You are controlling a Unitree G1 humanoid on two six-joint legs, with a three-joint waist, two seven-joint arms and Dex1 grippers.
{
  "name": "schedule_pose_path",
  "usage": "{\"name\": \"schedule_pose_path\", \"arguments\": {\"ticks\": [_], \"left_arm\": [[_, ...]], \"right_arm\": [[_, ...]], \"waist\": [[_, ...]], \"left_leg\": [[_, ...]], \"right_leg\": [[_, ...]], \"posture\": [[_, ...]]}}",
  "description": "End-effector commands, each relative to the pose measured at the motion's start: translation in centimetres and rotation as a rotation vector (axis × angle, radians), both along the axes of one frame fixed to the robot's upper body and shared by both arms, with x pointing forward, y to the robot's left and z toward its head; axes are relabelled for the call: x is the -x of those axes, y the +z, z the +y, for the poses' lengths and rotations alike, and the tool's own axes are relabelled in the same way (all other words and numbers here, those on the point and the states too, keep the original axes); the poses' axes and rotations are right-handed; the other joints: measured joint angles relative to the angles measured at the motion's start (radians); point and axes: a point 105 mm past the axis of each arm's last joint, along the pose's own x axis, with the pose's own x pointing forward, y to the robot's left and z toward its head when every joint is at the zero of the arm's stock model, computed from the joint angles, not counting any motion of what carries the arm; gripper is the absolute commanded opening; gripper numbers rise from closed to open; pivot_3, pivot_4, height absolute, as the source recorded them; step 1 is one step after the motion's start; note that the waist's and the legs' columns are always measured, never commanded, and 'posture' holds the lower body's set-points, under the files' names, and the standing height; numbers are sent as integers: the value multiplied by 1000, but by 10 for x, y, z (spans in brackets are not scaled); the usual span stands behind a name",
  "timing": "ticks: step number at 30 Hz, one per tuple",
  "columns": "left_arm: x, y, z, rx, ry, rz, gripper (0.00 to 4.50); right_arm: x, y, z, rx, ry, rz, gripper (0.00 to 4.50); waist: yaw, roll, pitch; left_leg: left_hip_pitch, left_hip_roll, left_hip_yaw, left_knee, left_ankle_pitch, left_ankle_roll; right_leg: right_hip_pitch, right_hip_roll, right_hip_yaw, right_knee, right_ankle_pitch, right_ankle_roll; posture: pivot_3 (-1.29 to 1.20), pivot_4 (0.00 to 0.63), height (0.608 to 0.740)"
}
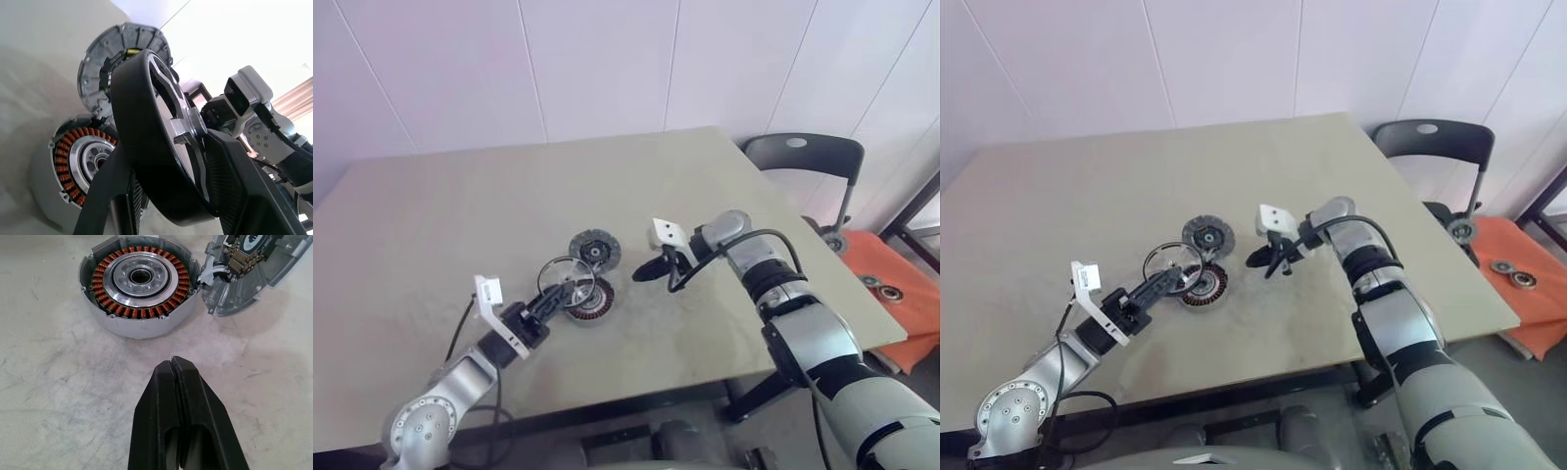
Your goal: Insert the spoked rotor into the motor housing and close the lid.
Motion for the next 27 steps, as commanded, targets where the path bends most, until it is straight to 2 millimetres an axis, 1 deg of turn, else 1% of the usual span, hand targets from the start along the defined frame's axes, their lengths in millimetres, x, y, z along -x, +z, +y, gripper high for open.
{"name": "schedule_pose_path", "arguments": {"ticks": [1, 5, 8, 10, 11, 14, 17, 20, 23, 27], "left_arm": [[-2, 6, -3, 27, -11, -28, 1557], [-1, 2, -3, 21, -18, -16, 1557], [-1, 1, -2, 12, -20, -13, 1557], [-1, -1, 1, 4, -16, -6, 1557], [-2, -2, 2, 1, -14, -3, 1557], [-2, -5, 4, 0, -19, 5, 1557], [-3, -12, 4, -8, -28, 27, 1557], [-5, -13, 6, -12, -33, 31, 1557], [-7, -12, 5, -13, -53, 33, 1557], [-8, -14, 4, -19, -82, 46, 1557]], "right_arm": [[-8, 18, -1, -24, -7, -55, 0], [-5, 23, -8, -15, 18, -39, 0], [0, 38, -9, -62, 78, -29, 0], [1, 51, -6, -134, 106, -68, 0], [4, 54, -5, -157, 122, -83, 0], [12, 54, -4, -208, 160, -111, 0], [16, 61, -5, -286, 161, -124, 0], [18, 64, -10, -333, 147, -110, 0], [22, 62, -13, -369, 137, -77, 0], [26, 53, -17, -371, 124, -47, 0]], "waist": [[0, 0, 0], [1, 0, 0], [1, 0, 0], [0, 0, 0], [-2, 1, 0], [0, 1, 0], [3, 1, 0], [2, 1, 0], [3, 1, 0], [2, 1, 0]], "left_leg": [[0, 0, 0, 0, 0, 0], [0, 0, 0, 0, 0, 0], [0, 0, 0, 0, 0, 0], [0, 0, 0, 0, 0, 0], [0, 0, 0, 0, 0, 0], [0, 0, 0, 0, 0, 0], [0, 0, 0, 0, 0, 0], [0, 0, 0, 0, 0, 0], [0, 0, 0, 0, 0, 0], [0, 0, 0, 0, 0, 0]], "right_leg": [[0, 0, 0, 0, 0, 0], [0, 0, 0, 0, 0, 0], [0, 0, 0, 0, 0, 0], [0, 0, 0, 0, 0, 0], [0, 0, 0, 0, 0, 0], [0, 0, 0, 0, 0, 0], [0, 0, 0, 0, 0, 0], [0, 0, 0, 0, 0, 0], [0, 0, 0, 0, 0, 0], [0, 0, 0, 0, 0, 0]], "posture": [[0, 0, 740], [0, 0, 740], [0, 0, 740], [0, 0, 740], [0, 0, 740], [0, 0, 740], [0, 0, 740], [0, 0, 740], [0, 0, 740], [0, 0, 740]]}}
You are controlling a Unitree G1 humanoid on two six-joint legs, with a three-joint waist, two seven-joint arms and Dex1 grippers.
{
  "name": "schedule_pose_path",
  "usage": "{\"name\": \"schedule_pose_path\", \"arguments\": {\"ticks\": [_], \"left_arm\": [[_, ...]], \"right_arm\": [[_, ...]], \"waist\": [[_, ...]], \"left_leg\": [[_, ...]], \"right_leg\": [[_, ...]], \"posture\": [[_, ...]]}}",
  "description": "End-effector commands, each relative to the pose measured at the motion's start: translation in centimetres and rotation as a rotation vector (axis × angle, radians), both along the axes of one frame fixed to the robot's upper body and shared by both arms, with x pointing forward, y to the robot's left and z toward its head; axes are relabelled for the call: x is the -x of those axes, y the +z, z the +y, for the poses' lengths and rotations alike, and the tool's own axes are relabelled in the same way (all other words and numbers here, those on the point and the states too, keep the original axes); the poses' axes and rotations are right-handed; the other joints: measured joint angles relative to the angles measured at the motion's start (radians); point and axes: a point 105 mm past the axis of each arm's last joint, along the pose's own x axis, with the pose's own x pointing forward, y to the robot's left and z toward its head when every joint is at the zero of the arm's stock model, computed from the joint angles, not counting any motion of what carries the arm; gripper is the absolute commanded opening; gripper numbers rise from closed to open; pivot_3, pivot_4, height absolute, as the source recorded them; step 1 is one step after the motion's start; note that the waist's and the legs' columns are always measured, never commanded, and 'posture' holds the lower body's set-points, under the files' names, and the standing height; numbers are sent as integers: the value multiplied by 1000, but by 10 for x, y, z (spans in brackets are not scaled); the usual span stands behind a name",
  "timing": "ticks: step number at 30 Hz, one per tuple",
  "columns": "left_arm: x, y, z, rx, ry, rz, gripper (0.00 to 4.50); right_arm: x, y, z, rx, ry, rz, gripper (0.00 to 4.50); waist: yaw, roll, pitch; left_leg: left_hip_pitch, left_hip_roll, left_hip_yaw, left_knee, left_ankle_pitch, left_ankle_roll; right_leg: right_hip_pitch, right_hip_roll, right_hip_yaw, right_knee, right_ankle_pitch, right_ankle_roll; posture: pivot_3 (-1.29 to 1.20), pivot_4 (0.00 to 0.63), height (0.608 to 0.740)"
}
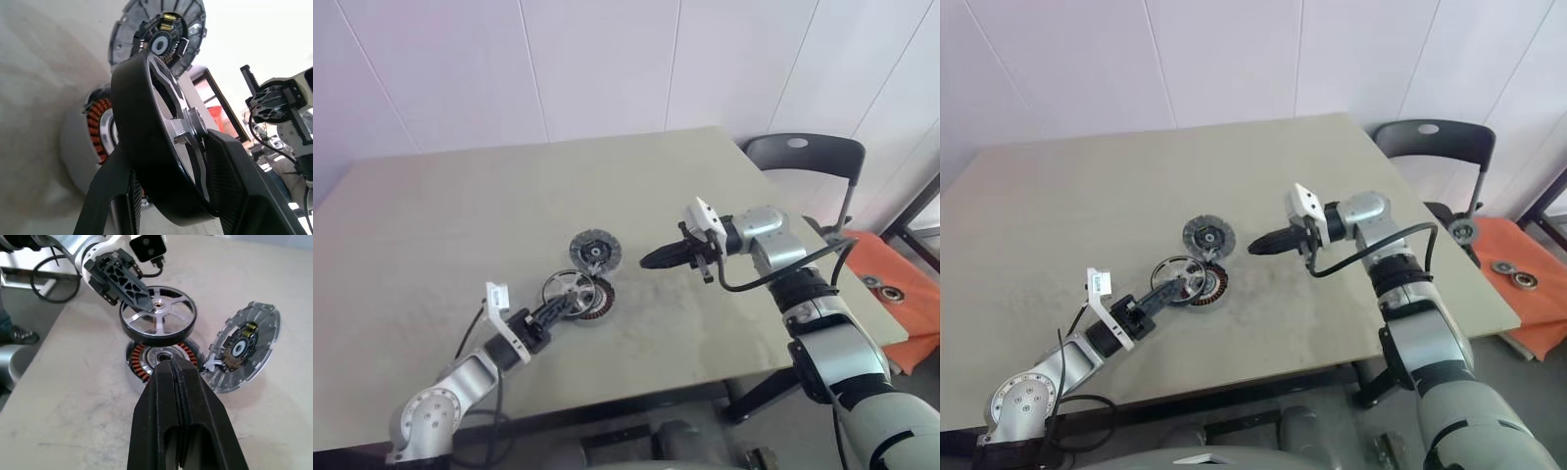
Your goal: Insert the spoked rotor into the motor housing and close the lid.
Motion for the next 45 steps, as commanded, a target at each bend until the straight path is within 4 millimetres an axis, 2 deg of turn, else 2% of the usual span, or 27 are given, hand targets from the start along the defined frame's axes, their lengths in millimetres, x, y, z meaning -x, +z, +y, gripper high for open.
{"name": "schedule_pose_path", "arguments": {"ticks": [1, 8, 14, 21, 25, 35, 40, 45], "left_arm": [[-2, 7, -4, 4, -44, -23, 1557], [-1, 3, -10, 13, -73, -6, 1557], [-3, -10, -3, 17, -31, 29, 1557], [-20, -23, -1, 32, 41, 33, 1557], [-21, -20, -13, 43, 3, 9, 1557], [-22, -16, -19, 32, -38, -7, 1557], [-20, 2, -24, 37, -70, -62, 1557], [-22, 6, -22, 53, -56, -71, 1557]], "right_arm": [[2, 8, -2, -35, 7, 1, 0], [9, -2, -10, 8, 7, 37, 0], [8, -6, -7, 21, 8, 38, 0], [5, -5, -5, 32, 4, 29, 0], [5, -3, -6, 39, 5, 24, 0], [7, -5, -7, 51, 4, 23, 0], [7, -7, -8, 54, 2, 26, 0], [6, -8, -7, 60, 1, 23, 0]], "waist": [[-1, 0, 0], [0, 0, 0], [0, 0, 0], [6, 0, 0], [1, 0, 0], [2, 0, 0], [2, 0, 0], [1, 0, 0]], "left_leg": [[0, 0, 0, 0, 0, 0], [0, 0, 0, 0, 0, 0], [0, 0, 0, 0, 0, 0], [0, 0, 0, 3, 0, 0], [0, 0, 0, 7, 0, 0], [0, -1, 0, 9, 0, 0], [0, -1, 0, 9, 0, 0], [-1, -1, 0, 8, 0, 0]], "right_leg": [[0, 0, 0, 0, 0, 0], [0, 0, 0, 0, 0, 0], [0, 0, 0, 0, 0, 0], [1, 0, 0, 0, 0, 0], [4, 0, 0, 0, -3, 2], [5, 0, 0, 0, -2, 3], [5, 0, 0, 0, -2, 3], [4, 0, 0, 0, -1, 5]], "posture": [[0, 0, 740], [0, 0, 740], [0, 0, 740], [0, 0, 740], [0, 0, 740], [0, 0, 740], [0, 0, 740], [0, 0, 740]]}}
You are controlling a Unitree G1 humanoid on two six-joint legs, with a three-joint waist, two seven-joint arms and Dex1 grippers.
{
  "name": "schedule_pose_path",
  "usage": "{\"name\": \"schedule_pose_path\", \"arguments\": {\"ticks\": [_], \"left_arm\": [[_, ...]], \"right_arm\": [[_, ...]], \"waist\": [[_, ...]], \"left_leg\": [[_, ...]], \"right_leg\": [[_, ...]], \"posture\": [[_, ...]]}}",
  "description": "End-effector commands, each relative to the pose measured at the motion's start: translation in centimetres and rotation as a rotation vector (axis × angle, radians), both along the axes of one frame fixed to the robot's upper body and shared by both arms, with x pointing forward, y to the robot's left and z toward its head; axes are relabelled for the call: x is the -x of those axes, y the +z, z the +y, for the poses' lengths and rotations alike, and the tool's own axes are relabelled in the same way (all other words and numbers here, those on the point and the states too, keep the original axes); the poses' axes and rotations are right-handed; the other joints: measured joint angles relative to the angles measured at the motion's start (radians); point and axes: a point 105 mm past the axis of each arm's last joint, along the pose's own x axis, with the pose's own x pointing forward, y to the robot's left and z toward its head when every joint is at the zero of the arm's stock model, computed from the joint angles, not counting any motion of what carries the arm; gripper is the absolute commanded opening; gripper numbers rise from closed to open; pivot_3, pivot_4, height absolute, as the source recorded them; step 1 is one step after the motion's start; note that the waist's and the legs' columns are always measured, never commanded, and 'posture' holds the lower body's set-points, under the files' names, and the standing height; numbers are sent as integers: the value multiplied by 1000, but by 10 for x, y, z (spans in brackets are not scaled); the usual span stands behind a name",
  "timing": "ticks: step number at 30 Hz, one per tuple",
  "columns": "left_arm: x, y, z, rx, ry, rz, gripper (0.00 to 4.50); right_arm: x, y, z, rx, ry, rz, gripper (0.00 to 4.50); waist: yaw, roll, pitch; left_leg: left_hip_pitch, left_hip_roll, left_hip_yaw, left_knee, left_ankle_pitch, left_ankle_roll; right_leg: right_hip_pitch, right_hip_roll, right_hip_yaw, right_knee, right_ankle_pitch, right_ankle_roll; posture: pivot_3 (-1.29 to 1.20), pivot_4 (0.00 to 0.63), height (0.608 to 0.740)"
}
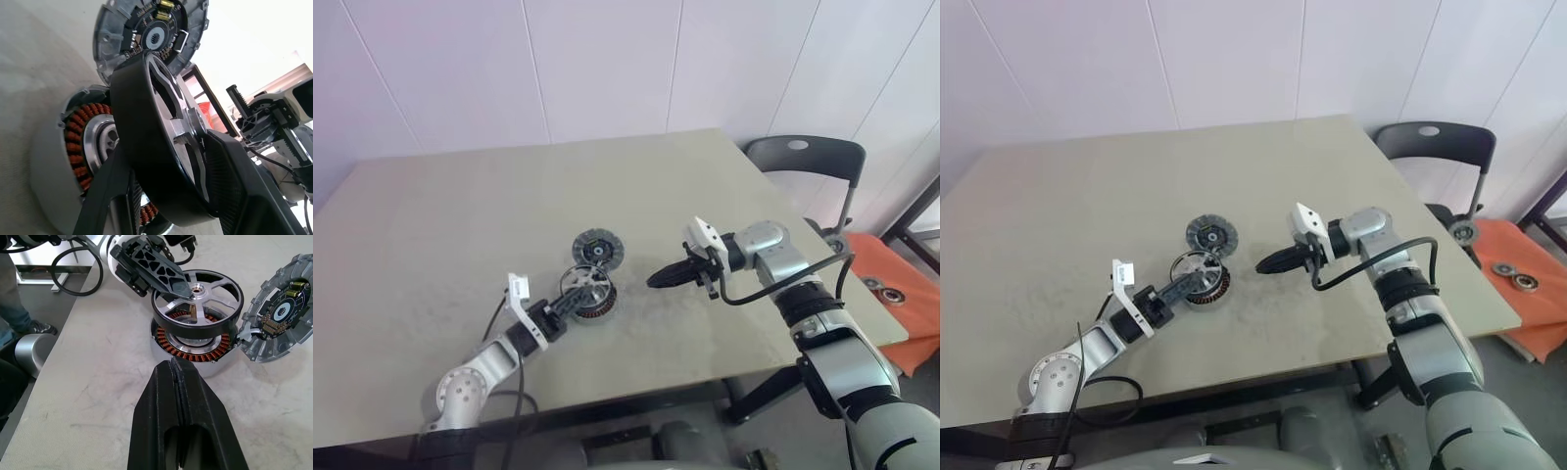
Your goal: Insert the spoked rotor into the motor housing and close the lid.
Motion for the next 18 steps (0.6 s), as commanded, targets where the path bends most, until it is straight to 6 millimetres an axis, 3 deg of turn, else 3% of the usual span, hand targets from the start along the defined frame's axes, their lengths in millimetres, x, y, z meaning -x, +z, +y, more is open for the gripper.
{"name": "schedule_pose_path", "arguments": {"ticks": [1, 9, 13, 18], "left_arm": [[-3, 17, -1, 26, -4, -61, 1557], [-4, 8, -4, 39, 9, -33, 1557], [-4, 12, -10, 51, -4, -46, 1557], [-6, 14, -4, 56, 17, -53, 1557]], "right_arm": [[-4, 13, 2, -25, 6, -56, 0], [-4, 11, 3, -12, 10, -62, 0], [-3, 9, 4, -5, 11, -65, 0], [-3, 8, 3, 1, 5, -68, 0]], "waist": [[0, 0, 0], [0, 0, 0], [0, 0, 0], [0, 0, 0]], "left_leg": [[0, 0, 0, 0, 0, 0], [0, 0, 0, 0, 0, 0], [0, 0, 0, 0, 0, 0], [0, 0, 0, 0, 0, 0]], "right_leg": [[0, 0, 0, 0, 0, 0], [0, 0, 0, 0, 0, 0], [0, 0, 0, 0, 0, 0], [0, 0, 0, 0, 0, 0]], "posture": [[0, 0, 740], [0, 0, 740], [0, 0, 740], [0, 0, 740]]}}
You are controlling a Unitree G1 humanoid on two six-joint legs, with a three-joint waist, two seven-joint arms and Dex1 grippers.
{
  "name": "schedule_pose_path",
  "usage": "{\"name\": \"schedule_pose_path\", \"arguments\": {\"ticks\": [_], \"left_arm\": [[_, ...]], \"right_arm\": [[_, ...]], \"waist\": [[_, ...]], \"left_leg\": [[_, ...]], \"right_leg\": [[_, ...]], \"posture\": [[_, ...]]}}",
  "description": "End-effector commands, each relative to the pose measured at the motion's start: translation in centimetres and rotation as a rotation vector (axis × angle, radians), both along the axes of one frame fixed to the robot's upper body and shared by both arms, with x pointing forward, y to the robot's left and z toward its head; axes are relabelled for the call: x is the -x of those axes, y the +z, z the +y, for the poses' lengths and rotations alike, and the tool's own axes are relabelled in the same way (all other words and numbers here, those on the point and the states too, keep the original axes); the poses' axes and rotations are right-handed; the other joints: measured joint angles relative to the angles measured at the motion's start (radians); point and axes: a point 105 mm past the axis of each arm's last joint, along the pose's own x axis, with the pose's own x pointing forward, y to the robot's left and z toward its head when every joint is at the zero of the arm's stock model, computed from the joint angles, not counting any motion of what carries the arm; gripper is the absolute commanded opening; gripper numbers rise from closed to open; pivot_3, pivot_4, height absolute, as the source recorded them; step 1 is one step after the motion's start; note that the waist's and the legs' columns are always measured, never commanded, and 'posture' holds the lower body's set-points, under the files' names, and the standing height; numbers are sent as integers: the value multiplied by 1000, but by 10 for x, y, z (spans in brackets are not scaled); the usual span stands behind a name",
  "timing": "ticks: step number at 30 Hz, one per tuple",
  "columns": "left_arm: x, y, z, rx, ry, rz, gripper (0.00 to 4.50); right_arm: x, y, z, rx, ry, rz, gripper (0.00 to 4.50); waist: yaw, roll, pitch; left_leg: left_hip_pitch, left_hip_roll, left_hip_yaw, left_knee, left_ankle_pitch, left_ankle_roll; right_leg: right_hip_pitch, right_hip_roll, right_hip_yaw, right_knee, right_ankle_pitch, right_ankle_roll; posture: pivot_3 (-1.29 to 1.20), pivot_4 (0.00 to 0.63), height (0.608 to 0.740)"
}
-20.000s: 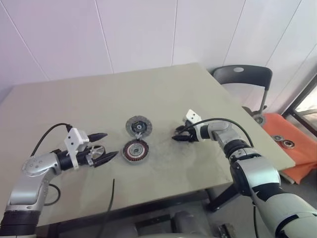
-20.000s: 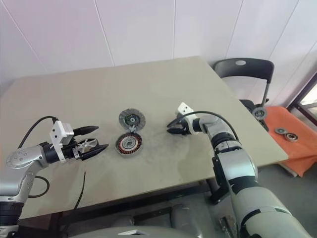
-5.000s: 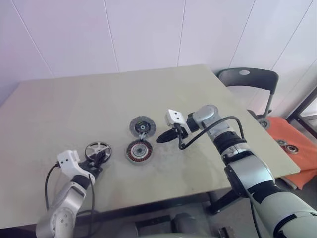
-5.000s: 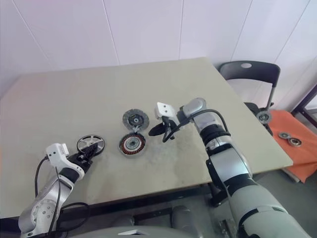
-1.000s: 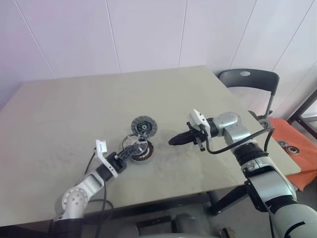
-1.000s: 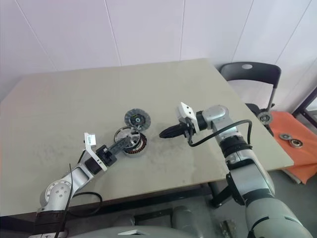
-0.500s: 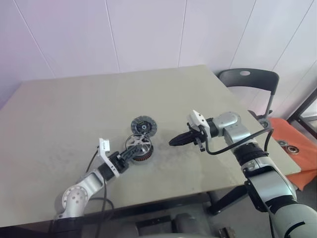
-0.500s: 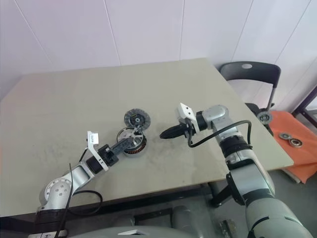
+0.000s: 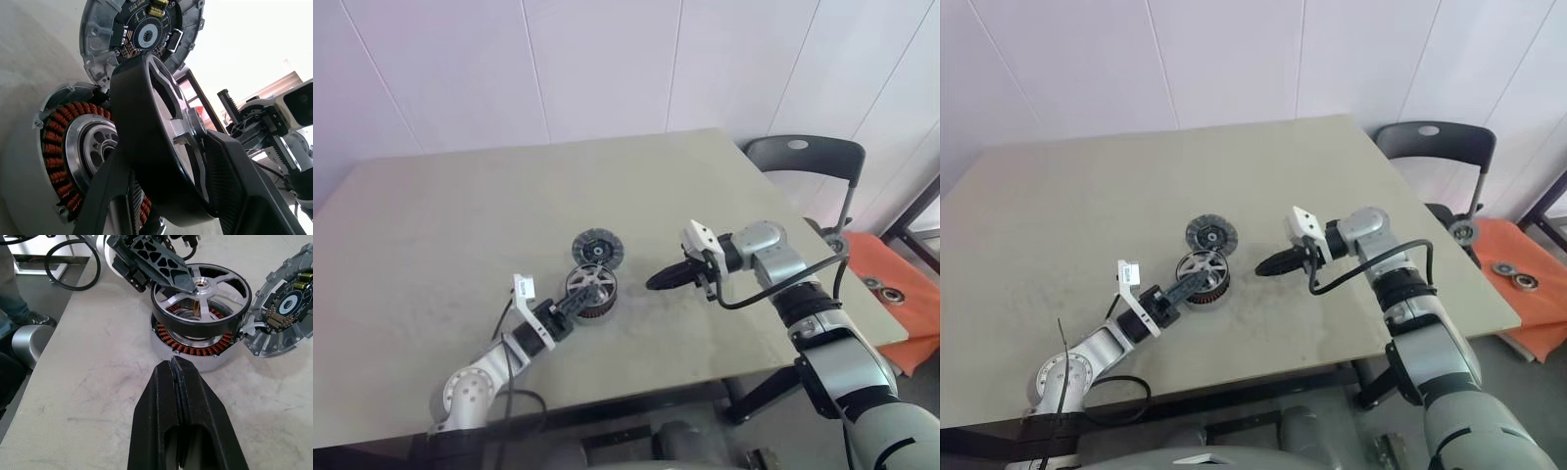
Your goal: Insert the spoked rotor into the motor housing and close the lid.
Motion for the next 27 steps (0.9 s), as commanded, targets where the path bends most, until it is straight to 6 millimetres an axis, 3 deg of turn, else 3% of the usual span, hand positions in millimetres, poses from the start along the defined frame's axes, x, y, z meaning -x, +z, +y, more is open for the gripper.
{"name": "schedule_pose_path", "arguments": {"ticks": [1, 15, 27], "left_arm": [[-4, 14, 4, 10, 11, -57, 1557], [-3, -7, -5, -7, -1, 26, 1557], [-4, 3, -10, -1, -23, -18, 1557]], "right_arm": [[-3, 12, 1, -28, -1, -51, 0], [-5, 10, 1, -24, -12, -59, 0], [-6, 7, -2, -14, -21, -59, 0]], "waist": [[0, 0, 0], [1, 0, 0], [1, 0, 0]], "left_leg": [[0, 0, 0, 0, 0, 0], [0, 0, 0, 0, 0, 0], [0, 0, 0, 1, 0, 0]], "right_leg": [[0, 0, 0, 0, 0, 0], [1, 0, 0, 0, -1, -2], [1, 0, 0, 0, -1, -2]], "posture": [[0, 0, 740], [0, 0, 740], [0, 0, 740]]}}
